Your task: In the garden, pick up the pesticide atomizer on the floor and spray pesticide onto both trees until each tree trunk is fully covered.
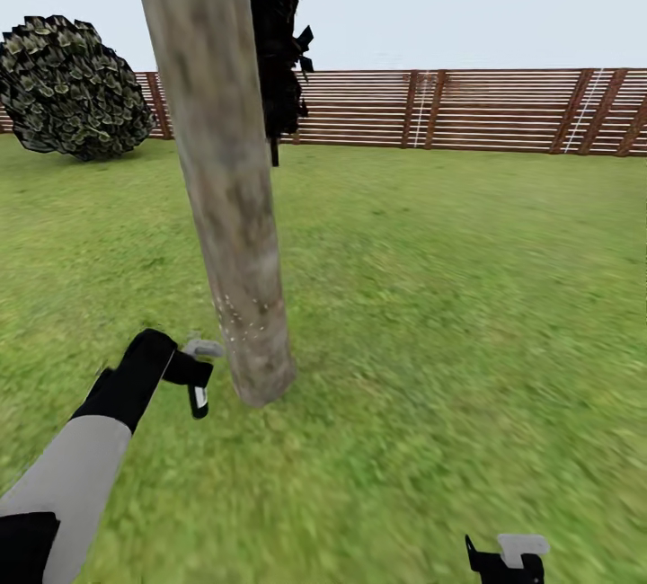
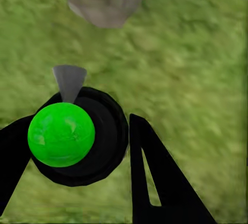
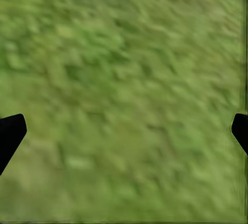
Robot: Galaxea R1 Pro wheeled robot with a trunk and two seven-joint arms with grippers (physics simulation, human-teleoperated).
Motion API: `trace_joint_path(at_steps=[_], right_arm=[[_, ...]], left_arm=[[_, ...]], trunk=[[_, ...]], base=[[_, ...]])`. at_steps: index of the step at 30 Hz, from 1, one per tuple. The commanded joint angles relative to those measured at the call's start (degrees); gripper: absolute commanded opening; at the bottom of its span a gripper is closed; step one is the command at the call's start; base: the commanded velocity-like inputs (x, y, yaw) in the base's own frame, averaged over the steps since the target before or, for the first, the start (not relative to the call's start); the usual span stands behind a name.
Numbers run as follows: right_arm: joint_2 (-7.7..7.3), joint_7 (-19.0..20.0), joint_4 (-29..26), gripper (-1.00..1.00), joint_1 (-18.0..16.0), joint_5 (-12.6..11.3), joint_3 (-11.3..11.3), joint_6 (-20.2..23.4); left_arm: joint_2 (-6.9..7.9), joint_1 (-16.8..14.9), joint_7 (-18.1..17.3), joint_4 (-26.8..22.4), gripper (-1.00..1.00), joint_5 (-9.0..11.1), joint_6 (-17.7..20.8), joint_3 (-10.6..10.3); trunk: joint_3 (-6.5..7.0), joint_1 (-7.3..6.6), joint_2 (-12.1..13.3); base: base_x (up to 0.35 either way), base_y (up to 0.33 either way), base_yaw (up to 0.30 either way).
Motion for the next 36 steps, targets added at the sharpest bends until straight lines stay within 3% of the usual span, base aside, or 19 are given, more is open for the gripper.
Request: trace_joint_path(at_steps=[1, 4, 12, 16, 18, 21, 24, 27, 29, 30, 33, 36], right_arm=[[0.03, 0.2, 0.1, 1.0, -0.1, 0.4, -0.5, -0.2], [0.06, 0.2, 0.1, 1.0, -0.1, 0.4, -0.5, -0.2], [0.07, 0.2, 0.1, 1.0, -0.1, 0.4, -0.4, -0.2], [0.07, 0.2, 0.1, 1.0, 0.0, 0.4, -0.4, -0.2], [0.07, 0.2, 0.1, 1.0, 0.0, 0.4, -0.4, -0.2], [0.07, 0.2, 0.1, 1.0, 0.0, 0.4, -0.4, -0.2], [0.07, 0.2, 0.1, 1.0, -0.1, 0.4, -0.4, -0.2], [0.07, 0.2, 0.5, 1.0, 0.0, 0.4, -0.4, -0.2], [0.07, 0.2, 1.1, 1.0, 0.0, 0.4, -0.4, -0.2], [0.07, 0.2, 1.4, 1.0, 0.0, 0.4, -0.4, -0.2], [0.06, 0.2, 1.6, 1.0, 0.0, 0.4, -0.4, -0.2], [0.06, 0.2, 1.7, 1.0, 0.0, 0.5, -0.4, -0.2]], left_arm=[[0.02, 0.8, -0.5, -0.1, -1.0, -0.6, 0.1, 0.2], [0.54, 3.2, -0.3, 0.0, -1.0, -0.7, -0.2, 0.3], [0.56, 4.4, 0.1, 1.7, -1.0, -0.8, -1.6, 0.6], [0.09, 4.4, 3.2, 2.1, -1.0, -0.7, -1.6, 0.6], [-0.36, 4.4, 6.2, 2.2, -1.0, 0.8, -1.6, 0.6], [-0.77, 4.4, 7.3, 2.2, -1.0, 3.1, -1.7, 0.6], [-0.79, 4.7, 11.6, 3.5, -1.0, 4.2, -6.8, 0.6], [-1.08, 5.3, 13.5, 12.6, -1.0, 5.0, -14.9, 0.7], [-1.26, 5.3, 13.9, 15.3, -1.0, 6.7, -18.3, 0.8], [-1.28, 5.4, 14.3, 16.1, -1.0, 8.6, -19.3, 1.2], [-1.34, 5.4, 18.1, 17.0, -1.0, 12.8, -20.3, 3.0], [-1.37, 5.4, 21.0, 16.8, -1.0, 13.4, -19.9, 3.3]], trunk=[[-0.04, -0.03, 0.0], [-0.04, -0.03, 0.0], [-0.04, -0.03, 0.0], [-0.04, -0.03, 0.0], [-0.04, -0.03, 0.0], [-0.04, -0.03, 0.0], [-0.04, -0.03, 0.0], [-0.04, -0.03, 0.0], [-0.04, -0.03, 0.0], [-0.04, -0.03, 0.0], [-0.04, -0.03, 0.0], [-0.04, -0.03, 0.0]], base=[[-0.174, -0.236, 0.0], [-0.245, -0.205, 0.0], [-0.195, -0.217, 0.039], [0.094, -0.266, 0.254], [0.158, -0.256, 0.273], [0.165, -0.254, 0.206], [0.176, -0.247, 0.036], [0.188, -0.238, 0.006], [0.206, -0.227, 0.001], [0.221, -0.217, 0.0], [0.212, -0.219, 0.0], [0.137, -0.252, 0.0]])
